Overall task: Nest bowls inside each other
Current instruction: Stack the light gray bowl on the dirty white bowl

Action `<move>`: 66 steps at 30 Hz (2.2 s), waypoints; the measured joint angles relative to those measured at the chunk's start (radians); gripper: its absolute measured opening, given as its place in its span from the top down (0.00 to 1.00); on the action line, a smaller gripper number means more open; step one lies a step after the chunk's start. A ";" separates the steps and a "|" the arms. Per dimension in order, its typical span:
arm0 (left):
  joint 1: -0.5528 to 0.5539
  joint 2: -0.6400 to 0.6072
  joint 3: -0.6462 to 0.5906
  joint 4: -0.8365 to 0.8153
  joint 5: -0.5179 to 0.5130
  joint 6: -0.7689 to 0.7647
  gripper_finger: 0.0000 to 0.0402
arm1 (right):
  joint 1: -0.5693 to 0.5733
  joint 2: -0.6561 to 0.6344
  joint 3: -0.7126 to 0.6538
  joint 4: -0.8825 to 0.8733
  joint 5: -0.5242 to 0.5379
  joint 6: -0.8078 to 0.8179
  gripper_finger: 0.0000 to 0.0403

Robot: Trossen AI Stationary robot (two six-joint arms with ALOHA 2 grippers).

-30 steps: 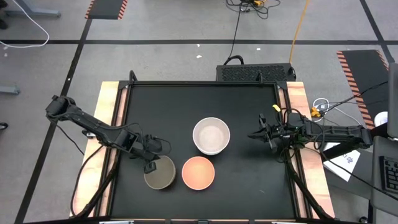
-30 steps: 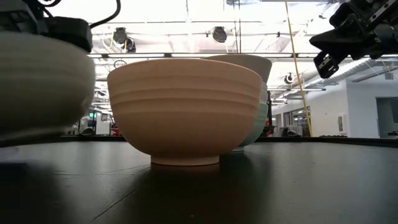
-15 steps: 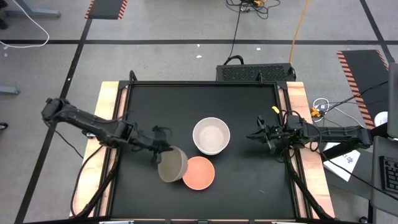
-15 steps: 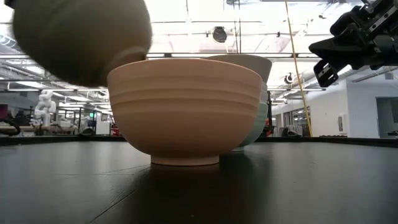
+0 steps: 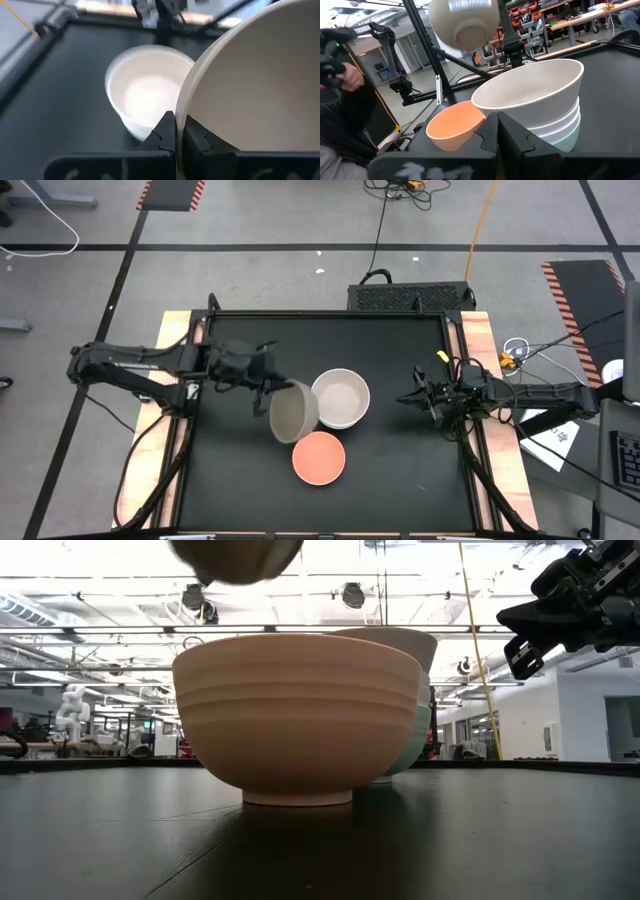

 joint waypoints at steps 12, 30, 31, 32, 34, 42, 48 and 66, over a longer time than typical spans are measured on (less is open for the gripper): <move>0.143 0.414 0.536 -0.267 0.154 0.137 0.99 | 0.000 0.000 0.000 -0.016 -0.001 -0.031 1.00; 0.208 0.975 1.275 -0.926 0.148 0.133 0.99 | 0.000 0.000 0.000 -0.077 -0.002 -0.057 1.00; 0.208 0.982 1.284 -0.941 0.148 0.132 0.99 | 0.000 0.000 0.000 -0.078 -0.002 -0.057 1.00; 0.208 0.988 1.285 -0.950 0.148 0.132 0.99 | 0.000 0.000 0.000 -0.079 -0.002 -0.057 1.00; 0.208 0.994 1.285 -0.971 0.149 0.131 0.99 | 0.000 0.000 0.000 -0.080 -0.002 -0.057 1.00; 0.199 0.994 1.272 -0.960 0.150 0.127 0.99 | 0.000 0.000 0.000 -0.075 -0.002 -0.068 1.00; 0.174 1.023 1.271 -0.962 0.172 0.130 0.99 | 0.000 0.000 0.000 -0.075 -0.002 -0.068 1.00; 0.166 1.125 1.271 -0.943 0.146 0.129 0.98 | 0.000 0.002 0.000 -0.080 -0.002 -0.076 1.00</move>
